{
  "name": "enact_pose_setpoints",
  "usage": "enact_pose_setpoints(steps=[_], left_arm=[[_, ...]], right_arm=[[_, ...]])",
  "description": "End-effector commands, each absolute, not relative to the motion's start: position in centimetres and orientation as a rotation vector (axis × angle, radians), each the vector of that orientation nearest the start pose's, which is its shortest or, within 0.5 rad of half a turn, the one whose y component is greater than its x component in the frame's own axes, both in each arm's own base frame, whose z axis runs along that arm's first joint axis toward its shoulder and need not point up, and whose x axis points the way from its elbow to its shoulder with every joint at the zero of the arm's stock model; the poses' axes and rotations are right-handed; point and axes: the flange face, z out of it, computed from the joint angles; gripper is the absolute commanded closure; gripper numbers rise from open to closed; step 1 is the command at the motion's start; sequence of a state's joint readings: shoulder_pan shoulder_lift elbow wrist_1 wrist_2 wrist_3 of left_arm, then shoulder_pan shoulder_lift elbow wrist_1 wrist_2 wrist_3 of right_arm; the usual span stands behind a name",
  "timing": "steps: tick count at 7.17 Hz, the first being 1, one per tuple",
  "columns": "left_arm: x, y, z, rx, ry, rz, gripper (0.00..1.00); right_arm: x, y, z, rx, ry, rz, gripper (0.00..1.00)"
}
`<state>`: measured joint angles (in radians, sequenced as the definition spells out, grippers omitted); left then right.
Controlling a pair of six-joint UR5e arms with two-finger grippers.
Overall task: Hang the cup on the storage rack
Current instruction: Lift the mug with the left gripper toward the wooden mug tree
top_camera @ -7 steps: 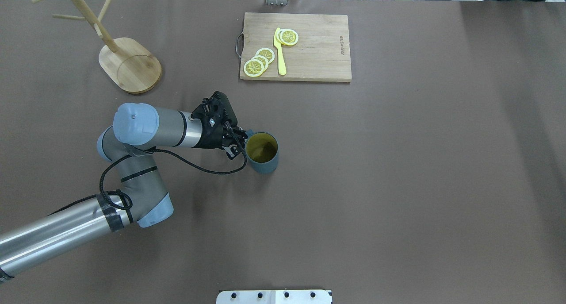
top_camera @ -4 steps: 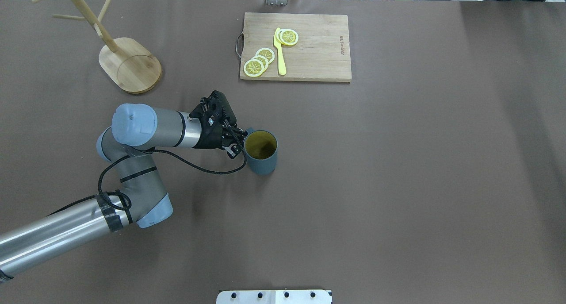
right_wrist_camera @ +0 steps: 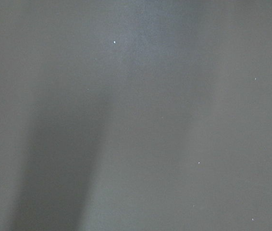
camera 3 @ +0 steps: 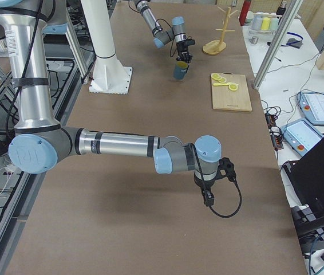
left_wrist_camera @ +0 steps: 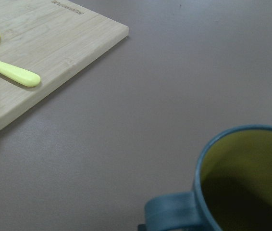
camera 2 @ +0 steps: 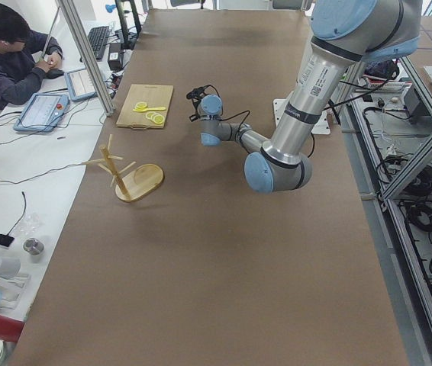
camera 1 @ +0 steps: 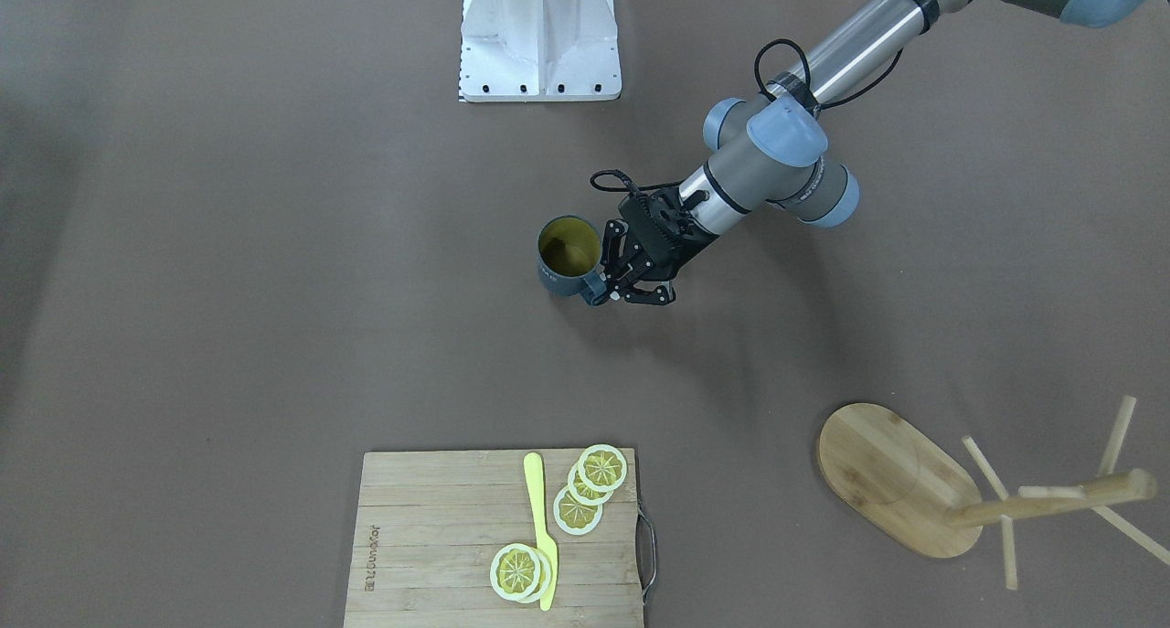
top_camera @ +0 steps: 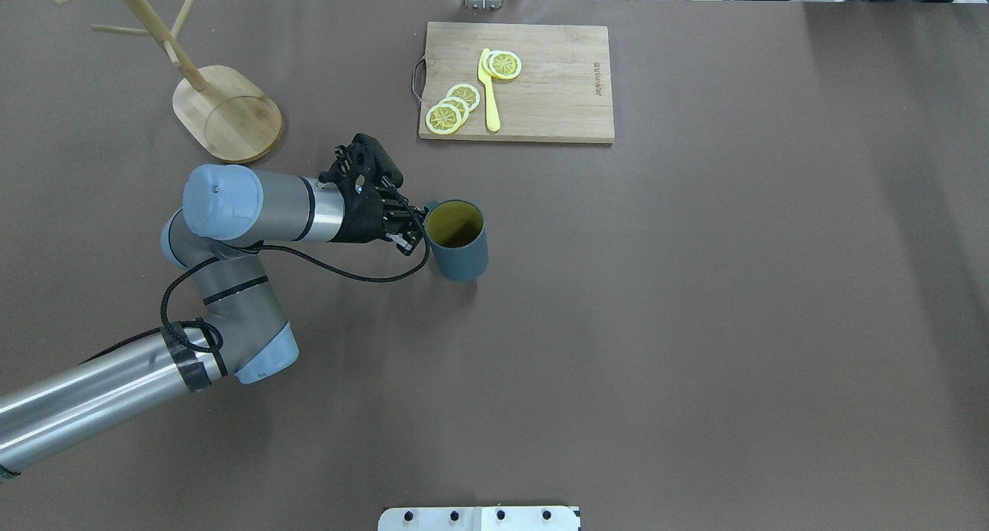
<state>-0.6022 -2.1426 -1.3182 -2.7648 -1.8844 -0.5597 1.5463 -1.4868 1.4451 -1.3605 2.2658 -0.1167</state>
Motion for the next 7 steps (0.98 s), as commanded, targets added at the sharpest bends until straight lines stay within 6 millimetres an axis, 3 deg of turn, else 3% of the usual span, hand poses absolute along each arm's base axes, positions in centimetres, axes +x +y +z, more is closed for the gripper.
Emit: enact_pose_setpoints(steps=[1, 3, 7], left_arm=[[49.7, -49.7, 29.0, 0.809, 1.333, 0.346, 1.0], [47.8, -49.3, 27.8, 0.56, 1.482, 0.035, 1.0], [44.0, -50.1, 24.6, 0.029, 1.734, -0.537, 1.0]], right_arm=[[5.7, -53.4, 68.1, 0.156, -0.684, -0.18, 0.0], [5.6, -52.9, 69.5, 0.124, -0.701, -0.165, 0.0], [5.4, -53.1, 69.0, 0.132, -0.721, -0.167, 0.0]])
